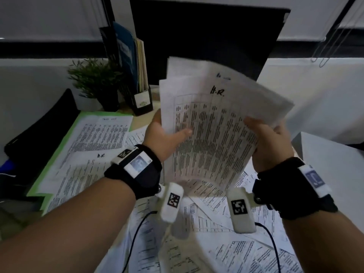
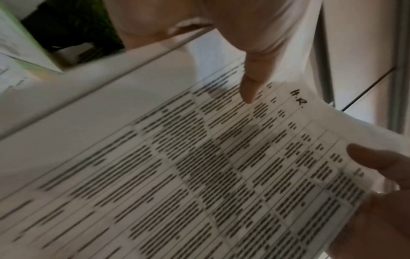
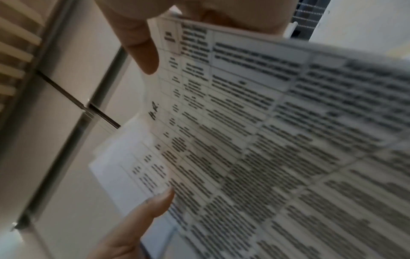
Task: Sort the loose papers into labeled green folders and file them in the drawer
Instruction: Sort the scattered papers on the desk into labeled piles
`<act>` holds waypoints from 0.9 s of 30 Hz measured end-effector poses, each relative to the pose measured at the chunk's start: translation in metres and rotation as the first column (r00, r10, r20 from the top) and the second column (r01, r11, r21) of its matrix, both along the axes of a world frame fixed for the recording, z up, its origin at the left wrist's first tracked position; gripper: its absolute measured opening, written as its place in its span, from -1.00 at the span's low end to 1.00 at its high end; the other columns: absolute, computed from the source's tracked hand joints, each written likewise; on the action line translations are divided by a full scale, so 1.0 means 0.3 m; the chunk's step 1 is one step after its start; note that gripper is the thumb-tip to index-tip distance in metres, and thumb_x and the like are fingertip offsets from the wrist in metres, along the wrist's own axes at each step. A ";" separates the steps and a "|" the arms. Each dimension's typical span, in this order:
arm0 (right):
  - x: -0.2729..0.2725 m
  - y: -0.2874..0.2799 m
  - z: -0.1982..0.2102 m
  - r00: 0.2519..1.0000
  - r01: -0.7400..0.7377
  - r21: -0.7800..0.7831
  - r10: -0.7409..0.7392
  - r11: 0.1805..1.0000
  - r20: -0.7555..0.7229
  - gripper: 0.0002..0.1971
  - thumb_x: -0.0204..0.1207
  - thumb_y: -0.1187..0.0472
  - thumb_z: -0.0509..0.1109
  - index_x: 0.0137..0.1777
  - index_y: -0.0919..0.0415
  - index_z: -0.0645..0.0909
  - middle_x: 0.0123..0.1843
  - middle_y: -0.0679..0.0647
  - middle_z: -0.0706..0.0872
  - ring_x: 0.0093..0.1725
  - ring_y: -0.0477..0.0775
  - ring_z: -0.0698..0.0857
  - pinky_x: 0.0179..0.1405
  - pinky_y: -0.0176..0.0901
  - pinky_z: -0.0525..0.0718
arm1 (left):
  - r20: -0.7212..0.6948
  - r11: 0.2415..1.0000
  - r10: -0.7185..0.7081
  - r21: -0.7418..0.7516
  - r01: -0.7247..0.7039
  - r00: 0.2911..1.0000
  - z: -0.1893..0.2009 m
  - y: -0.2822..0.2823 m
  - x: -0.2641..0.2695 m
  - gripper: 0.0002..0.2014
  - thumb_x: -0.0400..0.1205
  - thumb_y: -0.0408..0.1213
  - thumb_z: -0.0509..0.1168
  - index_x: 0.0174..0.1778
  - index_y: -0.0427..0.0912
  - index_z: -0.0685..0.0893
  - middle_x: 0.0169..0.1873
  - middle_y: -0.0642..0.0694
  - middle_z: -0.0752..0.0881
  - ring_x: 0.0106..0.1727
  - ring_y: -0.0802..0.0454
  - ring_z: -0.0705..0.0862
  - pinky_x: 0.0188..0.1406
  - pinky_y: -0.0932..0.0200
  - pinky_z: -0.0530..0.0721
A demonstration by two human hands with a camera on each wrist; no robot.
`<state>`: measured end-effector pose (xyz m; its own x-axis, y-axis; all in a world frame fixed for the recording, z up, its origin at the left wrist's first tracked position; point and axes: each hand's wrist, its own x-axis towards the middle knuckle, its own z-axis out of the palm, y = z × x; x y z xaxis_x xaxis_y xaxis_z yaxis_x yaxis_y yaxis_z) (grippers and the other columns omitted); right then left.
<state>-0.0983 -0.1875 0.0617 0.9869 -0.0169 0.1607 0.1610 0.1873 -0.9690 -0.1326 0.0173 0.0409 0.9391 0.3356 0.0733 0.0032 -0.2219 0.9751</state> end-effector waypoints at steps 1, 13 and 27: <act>-0.001 -0.005 -0.013 1.000 0.013 -0.008 -0.013 1.000 -0.017 -0.51 0.31 0.30 0.38 0.28 0.34 0.48 0.07 0.21 0.71 0.04 0.20 0.74 -0.09 0.05 0.73 | -0.017 1.000 0.010 0.009 -0.010 1.000 -0.017 -0.006 0.001 -0.51 0.48 -0.29 0.50 0.32 -0.11 0.55 -0.01 0.15 0.72 0.01 0.28 0.69 -0.15 0.43 0.66; -0.019 0.183 -0.100 0.981 0.141 -0.277 -0.172 0.950 -0.089 -0.77 0.53 0.38 0.31 -0.13 -0.03 0.48 -0.13 -0.09 0.79 -0.13 -0.02 0.78 -0.17 -0.09 0.74 | 0.073 0.951 0.306 0.018 -0.308 0.949 0.014 0.206 -0.052 -0.56 0.65 -0.42 0.27 0.39 -0.02 0.33 0.05 0.00 0.72 -0.03 0.13 0.72 -0.21 0.39 0.61; -0.156 0.761 -0.449 0.767 -0.601 -0.644 0.116 0.474 -0.631 -0.51 0.51 0.32 0.40 0.38 0.12 0.30 0.06 0.09 0.66 -0.06 0.12 0.65 -0.07 -0.09 0.69 | -0.688 0.794 0.428 0.596 0.120 0.586 -0.338 0.821 -0.255 -0.52 0.63 -0.42 0.24 0.51 -0.27 0.40 0.21 -0.33 0.65 -0.04 -0.14 0.58 -0.02 0.10 0.53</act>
